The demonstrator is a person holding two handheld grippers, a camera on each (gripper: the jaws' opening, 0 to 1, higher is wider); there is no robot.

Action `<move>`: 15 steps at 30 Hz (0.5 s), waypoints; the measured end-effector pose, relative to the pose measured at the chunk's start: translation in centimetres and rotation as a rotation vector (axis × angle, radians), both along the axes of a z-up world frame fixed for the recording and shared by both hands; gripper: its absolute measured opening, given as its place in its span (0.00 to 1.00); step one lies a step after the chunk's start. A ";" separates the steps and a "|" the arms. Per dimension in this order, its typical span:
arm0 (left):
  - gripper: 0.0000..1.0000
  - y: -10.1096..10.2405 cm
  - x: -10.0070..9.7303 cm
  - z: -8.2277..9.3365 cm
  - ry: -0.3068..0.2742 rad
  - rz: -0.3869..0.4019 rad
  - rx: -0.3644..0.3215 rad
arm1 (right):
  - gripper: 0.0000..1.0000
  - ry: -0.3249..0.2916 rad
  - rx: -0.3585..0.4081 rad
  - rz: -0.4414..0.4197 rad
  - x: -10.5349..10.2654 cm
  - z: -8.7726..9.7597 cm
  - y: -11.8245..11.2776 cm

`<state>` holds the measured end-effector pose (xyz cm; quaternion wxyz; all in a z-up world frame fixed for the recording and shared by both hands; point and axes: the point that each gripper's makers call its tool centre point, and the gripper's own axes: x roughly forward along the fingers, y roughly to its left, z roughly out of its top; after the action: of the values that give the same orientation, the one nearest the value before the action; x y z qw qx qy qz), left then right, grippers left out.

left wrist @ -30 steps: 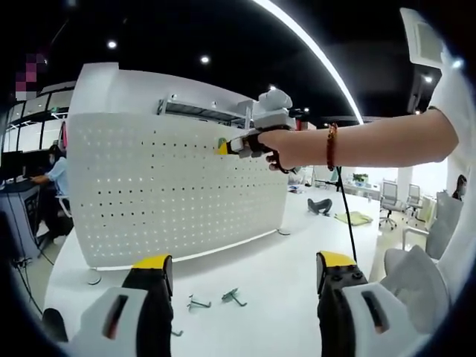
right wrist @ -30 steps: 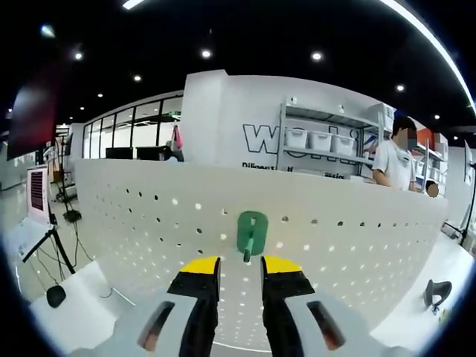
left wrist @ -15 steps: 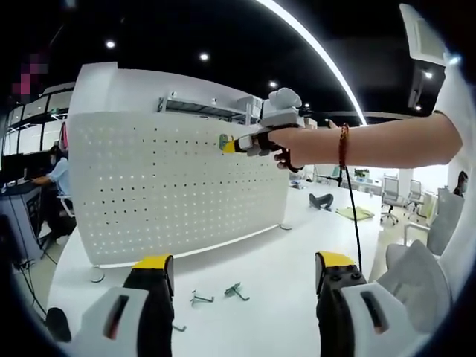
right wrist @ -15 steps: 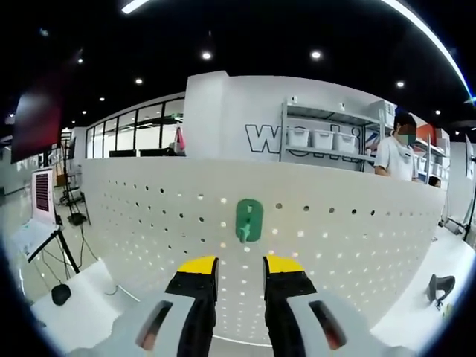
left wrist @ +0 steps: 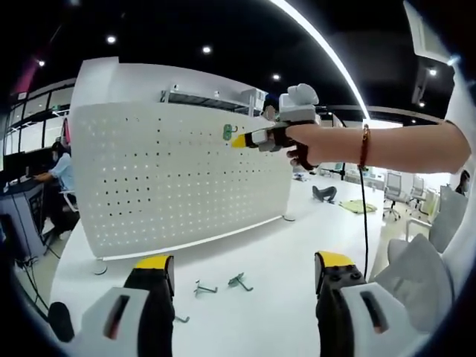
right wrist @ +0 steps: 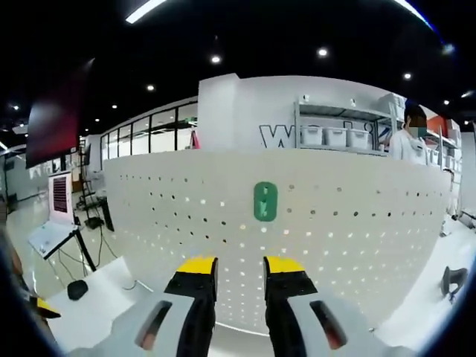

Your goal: Insert the hook assembly into the mounting plate slot until the hook locks in place.

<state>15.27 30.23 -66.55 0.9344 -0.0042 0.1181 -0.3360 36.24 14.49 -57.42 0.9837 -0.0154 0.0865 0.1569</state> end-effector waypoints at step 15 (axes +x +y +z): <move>0.76 -0.8 -0.6 -0.7 0.028 -0.033 0.018 | 0.24 0.025 0.046 0.081 -2.7 -1.7 1.4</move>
<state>14.64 29.38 -67.26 0.9269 0.0014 0.1344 -0.3503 33.56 15.85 -59.11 0.9755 0.0059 0.0942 0.1989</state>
